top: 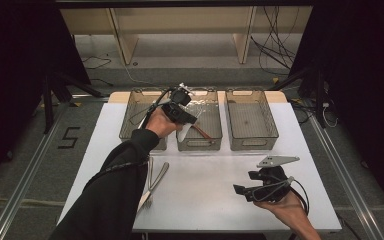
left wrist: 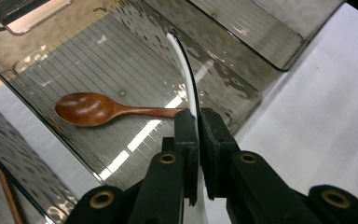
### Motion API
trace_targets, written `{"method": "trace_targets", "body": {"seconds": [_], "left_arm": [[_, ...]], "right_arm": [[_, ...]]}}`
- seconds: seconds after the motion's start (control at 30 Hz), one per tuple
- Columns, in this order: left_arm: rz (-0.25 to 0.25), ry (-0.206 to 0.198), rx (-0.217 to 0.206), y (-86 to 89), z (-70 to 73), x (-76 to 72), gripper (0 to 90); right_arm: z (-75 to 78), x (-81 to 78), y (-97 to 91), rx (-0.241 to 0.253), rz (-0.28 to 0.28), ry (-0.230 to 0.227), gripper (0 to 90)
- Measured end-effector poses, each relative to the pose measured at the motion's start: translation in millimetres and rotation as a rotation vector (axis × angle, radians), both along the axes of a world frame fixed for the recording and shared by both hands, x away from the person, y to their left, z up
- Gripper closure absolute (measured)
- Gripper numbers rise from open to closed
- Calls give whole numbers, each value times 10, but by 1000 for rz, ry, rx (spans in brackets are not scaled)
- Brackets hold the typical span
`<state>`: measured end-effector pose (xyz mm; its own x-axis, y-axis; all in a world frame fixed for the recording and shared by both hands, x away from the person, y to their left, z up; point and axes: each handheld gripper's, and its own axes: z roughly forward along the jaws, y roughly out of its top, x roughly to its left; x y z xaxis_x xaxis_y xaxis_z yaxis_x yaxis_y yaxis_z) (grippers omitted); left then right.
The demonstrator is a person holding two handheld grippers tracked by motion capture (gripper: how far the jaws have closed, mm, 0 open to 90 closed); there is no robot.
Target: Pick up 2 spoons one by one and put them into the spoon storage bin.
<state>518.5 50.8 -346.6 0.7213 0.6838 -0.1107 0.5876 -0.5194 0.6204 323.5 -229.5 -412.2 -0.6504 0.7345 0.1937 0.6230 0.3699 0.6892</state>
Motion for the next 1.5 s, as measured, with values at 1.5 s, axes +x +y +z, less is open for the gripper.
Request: {"method": "trace_targets", "body": {"seconds": [1.5], "left_arm": [[83, -42, -30, -10, -43, 144, 558]], "right_arm": [[2, -1, 7, 5, 16, 0, 256]]}}
